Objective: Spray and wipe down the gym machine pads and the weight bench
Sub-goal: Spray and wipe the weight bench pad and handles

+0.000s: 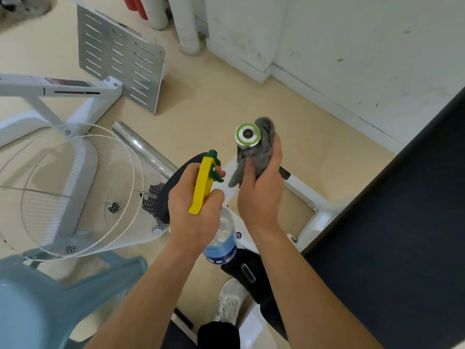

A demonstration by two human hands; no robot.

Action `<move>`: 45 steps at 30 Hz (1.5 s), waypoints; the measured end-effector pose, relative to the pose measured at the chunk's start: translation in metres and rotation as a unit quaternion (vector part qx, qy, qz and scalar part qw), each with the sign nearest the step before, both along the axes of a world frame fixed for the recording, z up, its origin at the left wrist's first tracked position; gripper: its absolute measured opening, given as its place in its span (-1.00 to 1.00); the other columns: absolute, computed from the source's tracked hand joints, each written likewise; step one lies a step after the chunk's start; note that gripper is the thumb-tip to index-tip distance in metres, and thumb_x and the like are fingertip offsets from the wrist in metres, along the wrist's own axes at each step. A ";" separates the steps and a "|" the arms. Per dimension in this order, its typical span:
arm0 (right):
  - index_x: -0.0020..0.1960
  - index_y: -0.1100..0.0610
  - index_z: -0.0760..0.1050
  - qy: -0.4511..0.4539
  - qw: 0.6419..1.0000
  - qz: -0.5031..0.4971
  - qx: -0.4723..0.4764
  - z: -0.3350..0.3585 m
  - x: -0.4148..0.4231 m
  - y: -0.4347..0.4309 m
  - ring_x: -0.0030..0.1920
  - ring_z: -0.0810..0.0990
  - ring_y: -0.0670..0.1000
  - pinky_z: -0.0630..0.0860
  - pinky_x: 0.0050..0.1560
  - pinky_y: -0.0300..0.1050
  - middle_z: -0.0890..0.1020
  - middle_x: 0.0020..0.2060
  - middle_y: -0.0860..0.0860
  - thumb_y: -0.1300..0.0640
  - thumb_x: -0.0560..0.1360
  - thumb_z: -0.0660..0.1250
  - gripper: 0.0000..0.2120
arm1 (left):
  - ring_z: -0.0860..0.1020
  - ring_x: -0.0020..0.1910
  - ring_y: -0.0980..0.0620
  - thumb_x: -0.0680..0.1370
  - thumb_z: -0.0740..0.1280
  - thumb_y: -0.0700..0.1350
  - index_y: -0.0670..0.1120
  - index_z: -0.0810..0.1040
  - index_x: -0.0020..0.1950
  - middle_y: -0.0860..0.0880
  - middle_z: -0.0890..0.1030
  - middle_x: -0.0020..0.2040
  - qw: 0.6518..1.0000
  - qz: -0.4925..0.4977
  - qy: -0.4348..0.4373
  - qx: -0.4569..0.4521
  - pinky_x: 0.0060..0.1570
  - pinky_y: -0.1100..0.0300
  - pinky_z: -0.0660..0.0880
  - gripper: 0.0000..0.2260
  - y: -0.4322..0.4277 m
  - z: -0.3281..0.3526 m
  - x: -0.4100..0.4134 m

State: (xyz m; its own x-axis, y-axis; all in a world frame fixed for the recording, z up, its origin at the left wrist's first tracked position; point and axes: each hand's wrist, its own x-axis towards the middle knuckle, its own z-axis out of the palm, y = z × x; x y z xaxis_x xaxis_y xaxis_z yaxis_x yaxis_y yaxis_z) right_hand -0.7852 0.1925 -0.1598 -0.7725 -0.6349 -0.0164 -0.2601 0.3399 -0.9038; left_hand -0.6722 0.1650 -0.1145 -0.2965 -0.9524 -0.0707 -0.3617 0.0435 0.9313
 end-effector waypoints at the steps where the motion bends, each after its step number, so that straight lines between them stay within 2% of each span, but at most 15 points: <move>1: 0.61 -0.06 0.02 0.019 1.000 -0.010 0.010 -0.003 0.005 -0.002 -0.22 0.53 -0.34 0.49 -0.18 -0.33 0.51 -0.19 -0.53 0.07 0.65 0.20 -0.40 | 0.54 -0.28 -0.23 0.37 0.28 -0.28 0.00 0.60 0.01 -0.09 0.65 -0.18 1.000 -0.001 0.001 0.000 -0.28 -0.24 0.56 -0.71 -0.001 -0.001 0.000; 4: 0.58 -0.02 0.11 0.054 0.987 -0.004 0.151 -0.021 0.009 -0.008 -0.29 0.55 -0.12 0.33 -0.32 -0.18 0.49 -0.26 -0.19 0.05 0.67 0.16 -0.49 | 0.50 -0.29 -0.28 0.37 0.28 -0.27 -0.03 0.61 0.00 -0.24 0.59 -0.22 1.000 -0.011 0.003 0.003 -0.33 -0.23 0.55 -0.73 -0.003 -0.002 -0.001; 7: 0.27 0.10 0.37 0.056 0.950 0.048 0.304 -0.038 -0.004 -0.002 -0.12 0.63 0.19 0.33 -0.25 -0.07 0.49 -0.22 0.00 -0.03 0.69 0.05 -0.72 | 0.48 -0.32 -0.28 0.37 0.27 -0.27 -0.03 0.61 0.02 -0.23 0.57 -0.24 1.000 -0.015 0.010 0.011 -0.34 -0.23 0.55 -0.71 -0.004 0.000 0.000; 11: 0.25 0.10 0.43 0.008 0.983 0.081 0.162 -0.028 -0.034 0.011 0.01 0.58 0.02 0.52 -0.02 0.05 0.57 0.00 0.03 0.07 0.65 0.18 -0.78 | 0.56 -0.22 -0.23 0.37 0.25 -0.29 -0.01 0.61 0.04 -0.14 0.67 -0.11 0.999 -0.012 0.023 0.031 -0.28 -0.21 0.59 -0.68 -0.008 0.009 0.002; 13: 0.38 0.13 0.41 -0.097 0.992 0.079 0.024 -0.014 -0.050 0.010 0.06 0.50 -0.19 0.48 0.12 -0.10 0.48 0.12 0.03 0.21 0.60 0.21 -0.65 | 0.59 -0.15 -0.18 0.36 0.25 -0.29 0.00 0.60 0.03 0.00 0.69 -0.06 0.998 -0.001 0.040 0.047 -0.26 -0.13 0.63 -0.66 -0.011 0.014 0.001; 16: 0.37 0.17 0.44 -0.343 0.931 0.076 -0.099 0.005 -0.056 -0.011 0.12 0.50 -0.13 0.43 0.17 -0.17 0.55 0.15 -0.02 0.00 0.55 0.20 -0.55 | 0.58 -0.17 -0.20 0.35 0.25 -0.29 0.04 0.60 -0.01 0.01 0.68 -0.08 0.997 0.011 0.059 0.056 -0.29 -0.05 0.63 -0.67 -0.018 0.021 -0.002; 18: 0.20 0.07 0.58 -0.422 0.900 0.063 -0.087 0.014 -0.056 -0.030 0.13 0.57 -0.05 0.42 0.23 -0.08 0.67 0.09 -0.06 -0.09 0.63 0.13 -0.64 | 0.58 -0.19 -0.19 0.34 0.25 -0.29 0.06 0.60 -0.04 0.00 0.68 -0.10 0.996 0.017 0.066 0.055 -0.30 0.00 0.62 -0.67 -0.023 0.024 -0.005; 21: -0.03 0.16 0.70 -0.388 0.913 0.119 -0.045 0.031 -0.068 -0.056 0.03 0.64 0.15 0.45 0.20 0.10 0.71 0.02 0.19 -0.10 0.59 0.22 -0.61 | 0.57 -0.25 -0.18 0.34 0.25 -0.29 0.00 0.61 -0.02 0.01 0.68 -0.12 0.997 0.014 0.060 0.044 -0.32 -0.01 0.61 -0.69 -0.028 0.026 -0.004; 24: -0.10 0.20 0.68 -0.442 0.879 0.171 -0.056 0.041 -0.086 -0.078 -0.11 0.65 0.12 0.54 0.03 0.03 0.69 -0.14 0.16 0.01 0.49 0.35 -0.74 | 0.53 -0.31 -0.24 0.33 0.27 -0.28 -0.08 0.60 -0.02 -0.08 0.60 -0.27 0.999 0.007 0.036 0.022 -0.36 0.02 0.56 -0.72 -0.033 0.028 -0.001; 27: -0.23 0.12 0.65 -0.409 0.872 0.267 0.039 0.033 -0.092 -0.087 -0.22 0.62 0.04 0.53 -0.08 -0.07 0.67 -0.26 0.05 0.09 0.49 0.37 -0.82 | 0.51 -0.33 -0.25 0.34 0.26 -0.29 -0.16 0.58 -0.01 -0.19 0.57 -0.28 0.999 0.007 0.034 0.017 -0.37 0.06 0.52 -0.74 -0.040 0.028 0.004; 30: -0.41 0.04 0.64 -0.385 0.863 0.300 0.126 0.022 -0.095 -0.094 -0.31 0.61 -0.09 0.48 -0.12 -0.21 0.66 -0.37 -0.07 0.20 0.55 0.31 -0.63 | 0.54 -0.34 -0.12 0.34 0.26 -0.30 -0.11 0.62 0.02 -0.05 0.65 -0.21 1.000 -0.001 0.026 0.001 -0.35 0.01 0.55 -0.69 -0.044 0.028 0.009; 33: -0.24 0.14 0.60 -0.403 0.849 0.296 0.171 0.014 -0.094 -0.102 -0.30 0.61 -0.11 0.51 -0.25 -0.31 0.67 -0.40 -0.09 0.27 0.59 0.25 -0.73 | 0.56 -0.31 -0.07 0.34 0.26 -0.30 -0.09 0.62 0.02 0.02 0.69 -0.12 1.000 0.005 0.027 0.005 -0.31 -0.06 0.58 -0.69 -0.048 0.025 0.011; 37: -0.01 0.18 0.63 -0.433 0.859 0.229 0.152 0.006 -0.100 -0.099 -0.09 0.67 -0.03 0.59 0.01 -0.21 0.72 -0.13 0.01 0.14 0.60 0.30 -0.85 | 0.56 -0.27 -0.07 0.34 0.26 -0.31 -0.10 0.61 0.02 -0.02 0.69 -0.11 0.999 0.014 0.041 0.010 -0.34 0.04 0.60 -0.69 -0.051 0.024 0.014; 42: 0.02 0.14 0.69 -0.477 0.859 0.181 -0.022 0.029 -0.103 -0.062 0.06 0.65 0.06 0.50 0.17 -0.04 0.70 0.04 0.11 0.00 0.63 0.19 -0.66 | 0.59 -0.24 -0.06 0.35 0.26 -0.30 -0.07 0.61 0.04 0.02 0.69 -0.10 0.999 0.026 0.025 0.010 -0.28 -0.09 0.62 -0.68 -0.050 0.026 0.016; 45: 0.08 0.10 0.64 -0.477 0.869 0.027 -0.126 0.043 -0.076 -0.033 0.04 0.67 -0.01 0.54 0.12 -0.03 0.71 0.03 0.04 0.05 0.66 0.17 -0.73 | 0.62 -0.20 0.02 0.36 0.27 -0.28 -0.06 0.61 0.05 0.09 0.70 -0.06 0.999 0.028 0.016 0.011 -0.18 -0.09 0.63 -0.68 -0.045 0.031 0.015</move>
State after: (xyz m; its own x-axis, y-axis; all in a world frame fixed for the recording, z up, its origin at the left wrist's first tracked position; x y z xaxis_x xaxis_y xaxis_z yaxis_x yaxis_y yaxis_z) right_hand -0.8610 0.1598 -0.1168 -0.4523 -0.7458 -0.4890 0.6399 0.1105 -0.7605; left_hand -0.6575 0.1198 -0.0838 -0.2461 -0.9656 -0.0835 -0.3337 0.0035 0.9427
